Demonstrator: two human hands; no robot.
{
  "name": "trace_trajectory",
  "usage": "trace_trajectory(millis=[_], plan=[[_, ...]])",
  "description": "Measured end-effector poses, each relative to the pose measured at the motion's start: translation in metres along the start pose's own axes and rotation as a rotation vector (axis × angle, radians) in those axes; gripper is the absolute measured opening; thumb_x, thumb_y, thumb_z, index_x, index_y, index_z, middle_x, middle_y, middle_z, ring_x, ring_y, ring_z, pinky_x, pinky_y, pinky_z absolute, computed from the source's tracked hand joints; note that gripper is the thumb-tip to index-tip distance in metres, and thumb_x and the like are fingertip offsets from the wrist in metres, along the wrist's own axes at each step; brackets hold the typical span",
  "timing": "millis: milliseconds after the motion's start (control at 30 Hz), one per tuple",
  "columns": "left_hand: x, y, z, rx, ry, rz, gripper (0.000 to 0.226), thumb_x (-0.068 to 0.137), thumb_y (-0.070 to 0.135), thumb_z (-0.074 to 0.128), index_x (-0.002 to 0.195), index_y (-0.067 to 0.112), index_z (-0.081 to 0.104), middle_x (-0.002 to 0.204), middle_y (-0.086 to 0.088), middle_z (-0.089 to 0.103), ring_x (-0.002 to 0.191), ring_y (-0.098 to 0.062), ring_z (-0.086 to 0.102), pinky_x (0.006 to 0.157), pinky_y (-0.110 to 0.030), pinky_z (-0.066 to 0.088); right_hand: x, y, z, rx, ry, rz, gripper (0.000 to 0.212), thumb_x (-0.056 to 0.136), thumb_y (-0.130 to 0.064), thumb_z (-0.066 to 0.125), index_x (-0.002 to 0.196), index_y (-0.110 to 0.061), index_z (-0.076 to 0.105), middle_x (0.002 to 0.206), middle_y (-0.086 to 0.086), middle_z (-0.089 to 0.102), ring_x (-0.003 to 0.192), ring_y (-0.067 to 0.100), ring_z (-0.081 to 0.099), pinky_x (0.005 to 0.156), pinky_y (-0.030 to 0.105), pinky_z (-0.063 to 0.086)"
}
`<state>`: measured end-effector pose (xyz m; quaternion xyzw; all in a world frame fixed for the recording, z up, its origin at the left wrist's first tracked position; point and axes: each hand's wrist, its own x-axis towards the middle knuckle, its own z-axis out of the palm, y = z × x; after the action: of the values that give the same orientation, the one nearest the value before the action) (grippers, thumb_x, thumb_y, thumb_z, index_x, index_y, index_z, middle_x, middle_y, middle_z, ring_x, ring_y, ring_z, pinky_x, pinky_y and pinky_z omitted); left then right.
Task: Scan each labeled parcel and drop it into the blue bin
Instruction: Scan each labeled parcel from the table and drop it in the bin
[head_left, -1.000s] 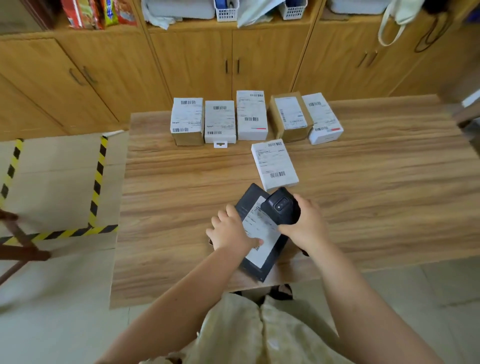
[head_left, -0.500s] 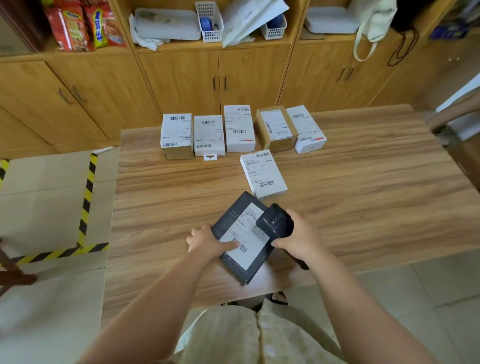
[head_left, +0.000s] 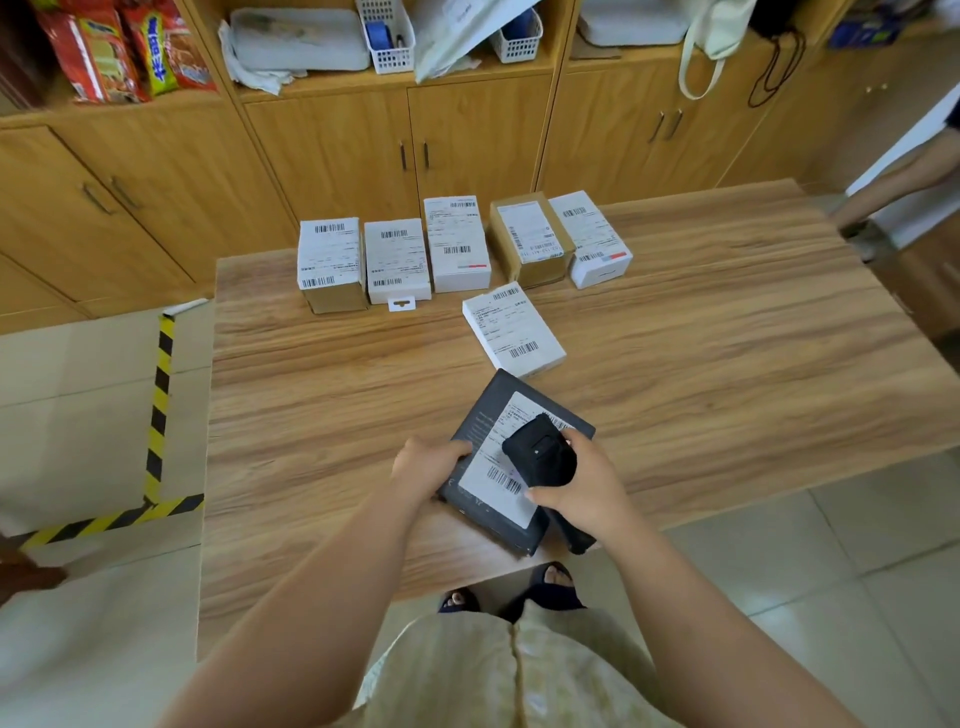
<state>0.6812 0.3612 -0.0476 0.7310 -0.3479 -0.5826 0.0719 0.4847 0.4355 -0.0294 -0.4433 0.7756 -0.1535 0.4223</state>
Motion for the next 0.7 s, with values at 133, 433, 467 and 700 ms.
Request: trace_trajectory(millis=[133, 433, 467, 700], plan=[[-0.002, 0.001, -0.013, -0.042, -0.235, -0.174, 0.024, 0.085, 0.034, 0.074, 0.096, 0.016, 0.063, 0.090, -0.001, 0.061, 0.081, -0.016, 0.055, 0.080, -0.039, 0.050, -0.001, 0.009, -0.006, 0.084, 0.037, 0.017, 0.094, 0.055, -0.034, 0.086, 0.141, -0.027, 0.047, 0.130, -0.002, 0.052, 0.122, 0.018, 0.052, 0.104, 0.044, 0.046], [-0.009, -0.011, -0.050, -0.276, -0.318, -0.055, 0.015, 0.087, 0.019, 0.070, 0.100, 0.015, 0.063, 0.081, -0.003, 0.067, 0.067, -0.015, 0.062, 0.062, -0.028, 0.052, -0.007, -0.005, -0.033, 0.197, 0.111, -0.036, 0.069, 0.070, -0.012, 0.088, 0.128, -0.027, 0.052, 0.114, -0.010, 0.053, 0.111, 0.012, 0.053, 0.089, 0.028, 0.040], [-0.009, -0.014, -0.059, -0.382, -0.323, -0.045, 0.019, 0.086, 0.017, 0.069, 0.104, 0.013, 0.062, 0.090, -0.006, 0.067, 0.072, -0.017, 0.063, 0.063, -0.030, 0.053, -0.007, -0.011, -0.039, 0.211, 0.137, -0.049, 0.071, 0.071, -0.013, 0.088, 0.130, -0.026, 0.051, 0.116, -0.009, 0.052, 0.112, 0.012, 0.051, 0.090, 0.027, 0.039], [-0.012, -0.021, -0.094, -0.693, -0.095, 0.223, 0.055, 0.091, 0.006, 0.064, 0.136, 0.030, 0.043, 0.115, -0.009, 0.070, 0.087, -0.026, 0.072, 0.069, -0.042, 0.059, -0.002, -0.068, -0.043, 0.127, 0.137, -0.232, 0.073, 0.061, -0.022, 0.090, 0.127, -0.025, 0.056, 0.116, -0.011, 0.062, 0.108, 0.013, 0.059, 0.090, 0.034, 0.048]])
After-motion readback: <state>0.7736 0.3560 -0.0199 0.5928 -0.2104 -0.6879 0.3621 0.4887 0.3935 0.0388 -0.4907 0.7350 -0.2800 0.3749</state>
